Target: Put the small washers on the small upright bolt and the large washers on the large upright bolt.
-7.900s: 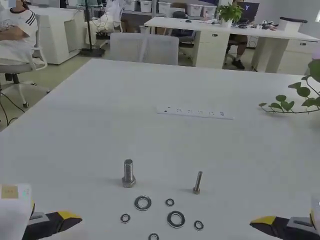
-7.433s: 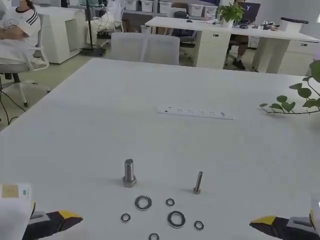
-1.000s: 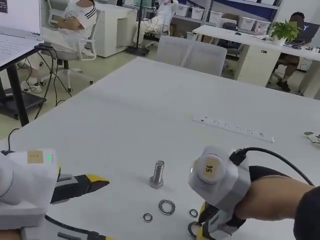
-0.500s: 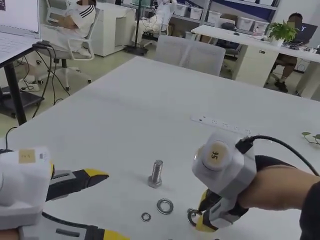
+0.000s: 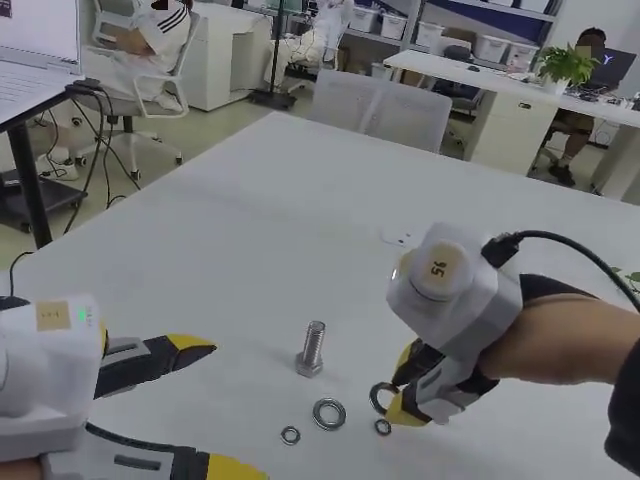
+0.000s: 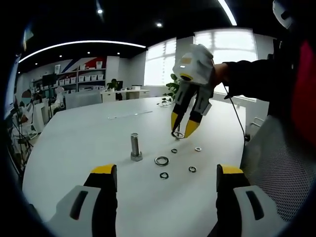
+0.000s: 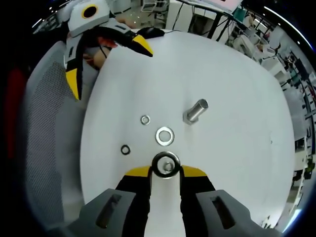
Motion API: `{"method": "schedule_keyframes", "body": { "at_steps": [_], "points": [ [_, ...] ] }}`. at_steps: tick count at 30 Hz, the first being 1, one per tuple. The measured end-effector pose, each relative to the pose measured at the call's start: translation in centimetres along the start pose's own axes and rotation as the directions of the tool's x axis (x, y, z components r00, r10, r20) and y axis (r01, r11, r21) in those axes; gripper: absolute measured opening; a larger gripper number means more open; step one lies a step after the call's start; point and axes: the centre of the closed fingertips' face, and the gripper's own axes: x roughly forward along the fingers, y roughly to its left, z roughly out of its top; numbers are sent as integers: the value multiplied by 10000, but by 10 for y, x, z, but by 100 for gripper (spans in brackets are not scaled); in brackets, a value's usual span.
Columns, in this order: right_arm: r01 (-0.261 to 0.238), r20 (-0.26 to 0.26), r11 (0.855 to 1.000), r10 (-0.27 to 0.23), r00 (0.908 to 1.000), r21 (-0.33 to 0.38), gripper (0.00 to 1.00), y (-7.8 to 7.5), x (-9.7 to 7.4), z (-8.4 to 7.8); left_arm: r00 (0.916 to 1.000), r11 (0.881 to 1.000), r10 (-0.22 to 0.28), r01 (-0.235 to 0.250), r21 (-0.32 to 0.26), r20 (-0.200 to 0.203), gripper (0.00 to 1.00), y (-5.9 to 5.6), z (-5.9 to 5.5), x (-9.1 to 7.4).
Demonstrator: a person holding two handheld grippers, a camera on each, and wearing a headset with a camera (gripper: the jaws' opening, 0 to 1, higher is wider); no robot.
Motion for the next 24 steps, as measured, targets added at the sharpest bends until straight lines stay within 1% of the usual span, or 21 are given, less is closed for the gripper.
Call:
{"method": "schedule_keyframes", "body": {
  "at_steps": [8, 10, 18, 24],
  "points": [
    [-138, 97, 9999, 139, 9999, -89, 23, -10, -8, 17, 10000, 10000, 40, -40, 16, -16, 81, 1, -3, 1],
    [-152, 156, 9997, 155, 9998, -166, 23, -13, -10, 23, 10000, 10000, 23, -23, -7, -18, 81, 1, -3, 1],
    [-124, 70, 9979, 129, 9999, -635, 23, -27, -14, 43, 10000, 10000, 84, -84, -11, 27, 81, 3, -4, 1],
    [-139, 121, 9958, 151, 9998, -908, 23, -35, -14, 60, 9999, 9999, 125, -125, -34, 32, 81, 5, -5, 1]
  ]
}}
